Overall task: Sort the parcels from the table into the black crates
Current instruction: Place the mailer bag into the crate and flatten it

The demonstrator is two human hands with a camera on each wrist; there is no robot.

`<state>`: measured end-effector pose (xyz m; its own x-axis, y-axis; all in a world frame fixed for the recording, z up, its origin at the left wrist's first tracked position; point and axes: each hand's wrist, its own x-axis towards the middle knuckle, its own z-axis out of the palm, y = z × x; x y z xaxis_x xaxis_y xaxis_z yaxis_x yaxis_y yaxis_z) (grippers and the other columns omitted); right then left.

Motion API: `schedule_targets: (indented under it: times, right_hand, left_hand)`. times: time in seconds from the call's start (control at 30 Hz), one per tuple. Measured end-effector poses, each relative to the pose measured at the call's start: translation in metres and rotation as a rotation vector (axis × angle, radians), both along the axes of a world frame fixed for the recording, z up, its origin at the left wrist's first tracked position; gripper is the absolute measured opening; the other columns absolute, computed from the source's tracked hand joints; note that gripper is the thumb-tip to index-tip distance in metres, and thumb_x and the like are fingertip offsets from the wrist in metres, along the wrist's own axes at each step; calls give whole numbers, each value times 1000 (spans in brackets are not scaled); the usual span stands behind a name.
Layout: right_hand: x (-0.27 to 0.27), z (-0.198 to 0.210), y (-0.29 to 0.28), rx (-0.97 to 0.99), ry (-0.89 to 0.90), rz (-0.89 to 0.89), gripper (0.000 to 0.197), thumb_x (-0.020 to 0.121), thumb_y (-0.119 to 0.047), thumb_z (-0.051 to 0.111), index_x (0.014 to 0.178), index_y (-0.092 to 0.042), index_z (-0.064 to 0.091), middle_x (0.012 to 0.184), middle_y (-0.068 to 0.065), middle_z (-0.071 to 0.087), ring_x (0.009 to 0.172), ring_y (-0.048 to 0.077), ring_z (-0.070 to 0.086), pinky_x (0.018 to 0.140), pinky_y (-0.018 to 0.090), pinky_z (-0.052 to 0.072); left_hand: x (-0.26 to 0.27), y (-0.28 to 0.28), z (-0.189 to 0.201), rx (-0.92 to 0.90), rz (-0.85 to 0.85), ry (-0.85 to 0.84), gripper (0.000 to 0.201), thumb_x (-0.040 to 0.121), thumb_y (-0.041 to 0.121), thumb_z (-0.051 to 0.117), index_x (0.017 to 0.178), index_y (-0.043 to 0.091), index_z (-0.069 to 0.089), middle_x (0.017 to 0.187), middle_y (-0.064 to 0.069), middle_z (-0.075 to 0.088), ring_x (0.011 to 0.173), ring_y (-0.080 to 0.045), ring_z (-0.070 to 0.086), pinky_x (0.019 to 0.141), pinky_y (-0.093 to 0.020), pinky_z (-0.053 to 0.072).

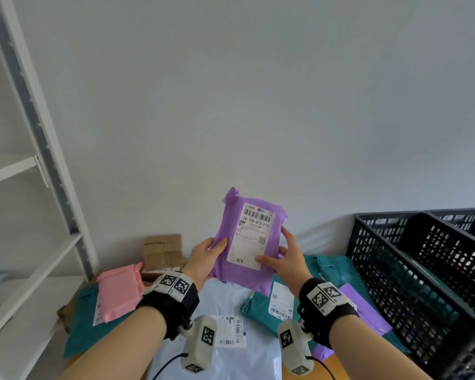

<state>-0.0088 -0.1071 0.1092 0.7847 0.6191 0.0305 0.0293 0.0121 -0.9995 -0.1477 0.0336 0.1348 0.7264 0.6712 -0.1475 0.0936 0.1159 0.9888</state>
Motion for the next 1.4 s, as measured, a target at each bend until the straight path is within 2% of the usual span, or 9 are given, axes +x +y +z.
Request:
schedule_targets:
  times: [0.1, 0.17, 0.37, 0.77, 0.97, 1.1, 1.23, 1.33, 1.4]
  right_hand:
    - [4, 4, -3, -8, -42, 25, 96, 69, 4, 80, 144, -30, 30, 111, 16, 61, 95, 28, 65, 78, 40, 58]
    - [6, 6, -3, -2, -47, 41, 93, 70, 5, 78, 142, -30, 32, 111, 17, 61, 96, 28, 65, 77, 38, 58]
    - [7, 11, 4, 10, -57, 62, 83, 74, 6, 75, 137, -33, 38, 110, 15, 62, 96, 30, 65, 82, 44, 57]
    - [0, 15, 24, -9, -172, 14, 73, 78, 8, 69, 138, -22, 41, 112, 13, 61, 99, 27, 62, 82, 37, 57]
    - [-3, 17, 27, -22, -199, 3, 73, 78, 8, 68, 139, -23, 41, 113, 9, 61, 95, 24, 63, 80, 35, 57]
    - [-4, 18, 28, -23, -213, -9, 74, 78, 8, 68, 139, -24, 41, 115, 11, 60, 99, 26, 63, 83, 38, 57]
    - [-4, 16, 25, -36, -214, -24, 75, 78, 7, 69, 139, -26, 40, 115, 10, 59, 95, 28, 63, 76, 32, 57]
    - [-4, 10, 16, -47, -198, -64, 73, 79, 6, 69, 137, -28, 40, 113, 8, 59, 92, 25, 63, 72, 26, 56]
    - [-3, 5, 6, -63, -187, -102, 74, 78, 5, 70, 137, -29, 40, 114, 7, 59, 96, 25, 63, 77, 31, 57]
  left_hand:
    - [0, 9, 8, 134, 3, 3, 32, 86, 21, 68, 115, 9, 60, 103, -13, 70, 92, -30, 67, 72, -42, 57]
    - [-2, 14, 12, 181, -21, 19, 30, 84, 15, 70, 111, 17, 59, 101, -11, 70, 93, -28, 68, 83, -48, 56]
    - [-7, 22, 19, 295, -52, -14, 39, 85, 8, 68, 119, 19, 54, 102, -12, 69, 94, -24, 68, 80, -38, 57]
    - [-13, 35, 18, 381, -62, 0, 64, 76, 0, 75, 130, 22, 49, 100, -4, 67, 93, -12, 65, 71, -26, 57]
    - [-14, 40, 16, 375, -48, -3, 65, 74, 5, 78, 129, 24, 49, 105, -6, 67, 97, -16, 64, 76, -32, 57]
    - [-13, 42, 13, 369, -38, -11, 64, 75, 4, 77, 130, 24, 49, 104, -6, 66, 96, -16, 63, 71, -27, 56]
    - [-8, 41, 8, 365, -39, -13, 63, 75, 2, 76, 130, 21, 50, 103, -5, 65, 95, -17, 63, 73, -29, 56]
    - [1, 38, 1, 353, -69, -7, 64, 75, 0, 76, 131, 18, 50, 106, -8, 65, 98, -23, 64, 81, -39, 56]
    - [10, 33, -4, 357, -106, 5, 64, 75, 1, 76, 131, 18, 50, 107, -10, 65, 98, -24, 63, 81, -38, 56]
